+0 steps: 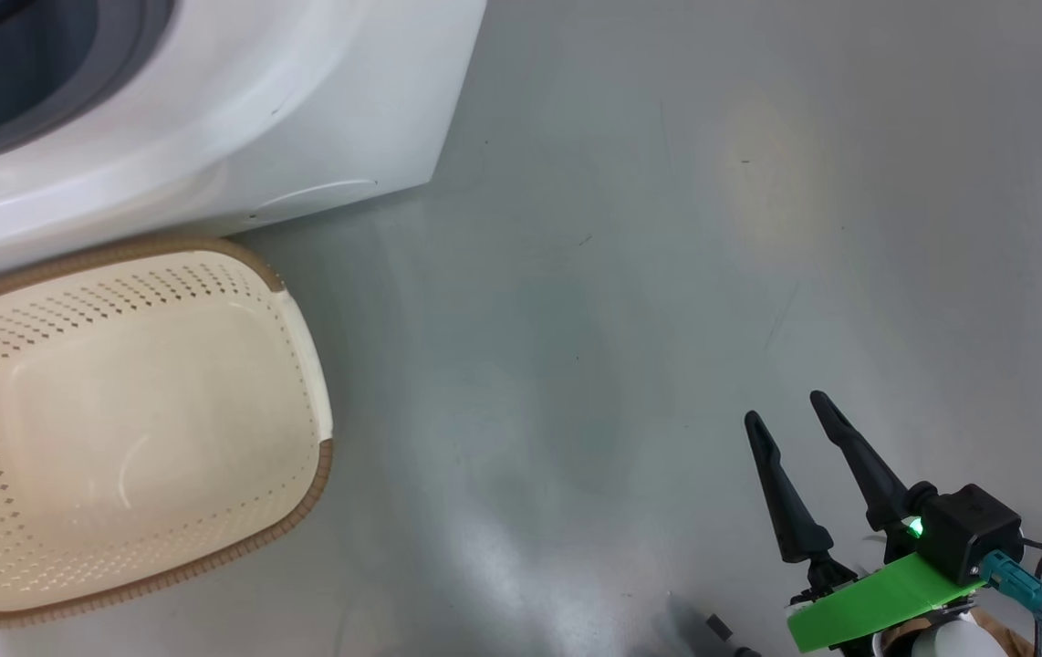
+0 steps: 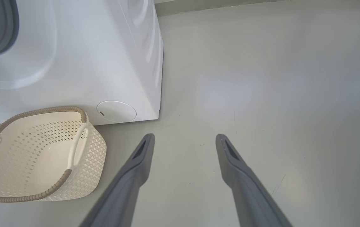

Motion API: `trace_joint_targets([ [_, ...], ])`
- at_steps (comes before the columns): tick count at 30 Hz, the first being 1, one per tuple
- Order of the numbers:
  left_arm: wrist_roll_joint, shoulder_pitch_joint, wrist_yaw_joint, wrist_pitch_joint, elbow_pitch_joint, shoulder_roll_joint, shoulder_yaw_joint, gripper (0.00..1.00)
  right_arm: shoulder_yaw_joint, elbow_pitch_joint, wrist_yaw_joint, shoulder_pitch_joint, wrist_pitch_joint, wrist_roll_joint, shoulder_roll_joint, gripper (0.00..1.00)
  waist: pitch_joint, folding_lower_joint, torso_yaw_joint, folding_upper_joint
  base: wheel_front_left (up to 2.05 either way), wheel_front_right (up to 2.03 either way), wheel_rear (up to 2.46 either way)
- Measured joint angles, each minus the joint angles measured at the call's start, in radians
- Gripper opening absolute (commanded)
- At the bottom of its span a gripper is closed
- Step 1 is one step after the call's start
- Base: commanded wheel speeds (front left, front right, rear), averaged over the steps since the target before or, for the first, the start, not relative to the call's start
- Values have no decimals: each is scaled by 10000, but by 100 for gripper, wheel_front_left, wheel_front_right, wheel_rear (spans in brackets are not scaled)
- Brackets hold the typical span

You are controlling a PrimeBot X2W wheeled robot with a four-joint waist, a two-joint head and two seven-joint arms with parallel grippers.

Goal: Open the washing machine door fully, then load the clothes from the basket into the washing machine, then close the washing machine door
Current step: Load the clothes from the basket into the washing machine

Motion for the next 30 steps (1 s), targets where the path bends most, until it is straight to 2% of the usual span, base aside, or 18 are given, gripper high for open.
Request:
trace_joint_targets([
  [7,-481,-167,583,-489,-337,50,474,0,113,-23,0,2,0,0,0,100,198,0,-194,0,0,0,0],
  [11,-771,-474,704,-577,-757,98,825,0,240,-23,0,1,0,0,65,100,396,0,-338,0,0,0,0],
  [20,-1415,-752,1227,-606,-3041,174,2117,0,330,-17,0,-11,0,77,209,100,852,1,-660,0,0,0,0],
  [22,-1611,-741,1198,-608,-3273,136,2380,0,345,-15,0,-11,0,79,221,100,892,1,-746,0,0,0,0],
  [25,-1820,-626,859,-608,-3116,-113,2575,0,337,-10,0,-10,0,79,215,100,905,1,-817,0,0,0,0],
  [30,-1985,-632,479,-608,-2403,-221,2736,0,347,13,0,1,-2,79,196,100,770,-2,-896,0,0,0,0],
])
